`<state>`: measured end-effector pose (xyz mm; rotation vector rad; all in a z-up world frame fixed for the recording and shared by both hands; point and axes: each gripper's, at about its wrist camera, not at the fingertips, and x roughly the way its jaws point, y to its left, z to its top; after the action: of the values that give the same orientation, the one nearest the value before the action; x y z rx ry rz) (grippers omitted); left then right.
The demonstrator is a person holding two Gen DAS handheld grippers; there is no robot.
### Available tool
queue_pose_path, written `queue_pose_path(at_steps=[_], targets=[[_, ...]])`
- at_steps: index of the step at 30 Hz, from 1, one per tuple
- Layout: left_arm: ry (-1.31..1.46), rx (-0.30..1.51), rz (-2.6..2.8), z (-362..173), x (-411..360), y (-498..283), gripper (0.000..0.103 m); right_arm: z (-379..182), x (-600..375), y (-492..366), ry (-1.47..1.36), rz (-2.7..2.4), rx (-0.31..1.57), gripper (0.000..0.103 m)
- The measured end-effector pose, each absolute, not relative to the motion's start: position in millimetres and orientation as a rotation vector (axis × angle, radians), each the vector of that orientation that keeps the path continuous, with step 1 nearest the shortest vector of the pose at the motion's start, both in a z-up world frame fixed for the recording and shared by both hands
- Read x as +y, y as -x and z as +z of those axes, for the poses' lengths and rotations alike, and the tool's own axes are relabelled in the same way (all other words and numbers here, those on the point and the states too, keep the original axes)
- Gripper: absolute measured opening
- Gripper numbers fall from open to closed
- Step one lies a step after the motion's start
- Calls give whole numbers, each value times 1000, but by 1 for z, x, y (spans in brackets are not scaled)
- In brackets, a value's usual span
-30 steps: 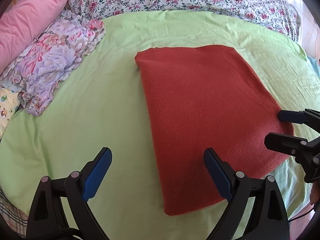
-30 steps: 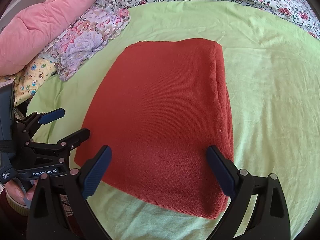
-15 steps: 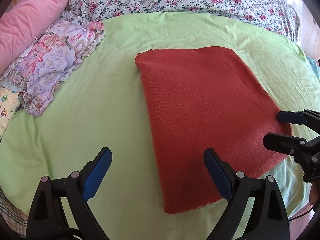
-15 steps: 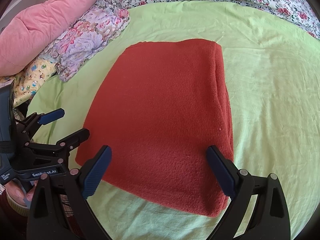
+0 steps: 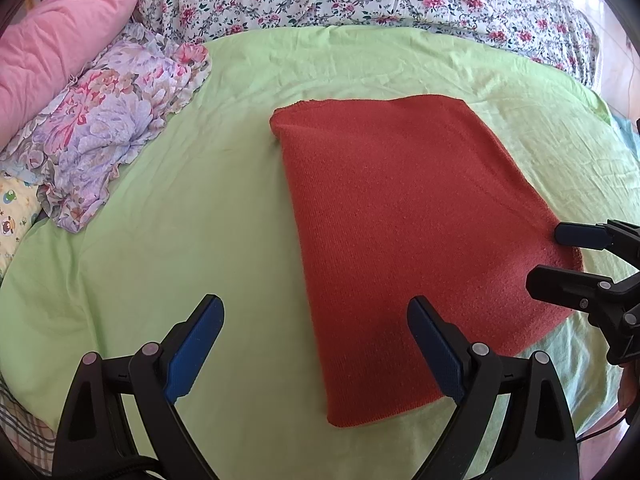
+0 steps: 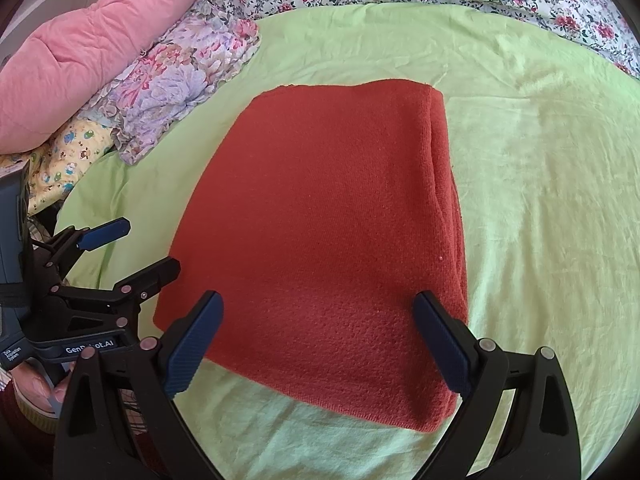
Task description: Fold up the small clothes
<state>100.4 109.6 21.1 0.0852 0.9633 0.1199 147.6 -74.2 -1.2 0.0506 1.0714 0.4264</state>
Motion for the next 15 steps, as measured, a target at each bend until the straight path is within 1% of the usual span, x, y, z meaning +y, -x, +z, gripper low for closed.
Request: queue_pose_path(at_steps=[15], targets=[[-83,960,118,23,108,-100,93,1,-74,-146,-55,427,1070,96]])
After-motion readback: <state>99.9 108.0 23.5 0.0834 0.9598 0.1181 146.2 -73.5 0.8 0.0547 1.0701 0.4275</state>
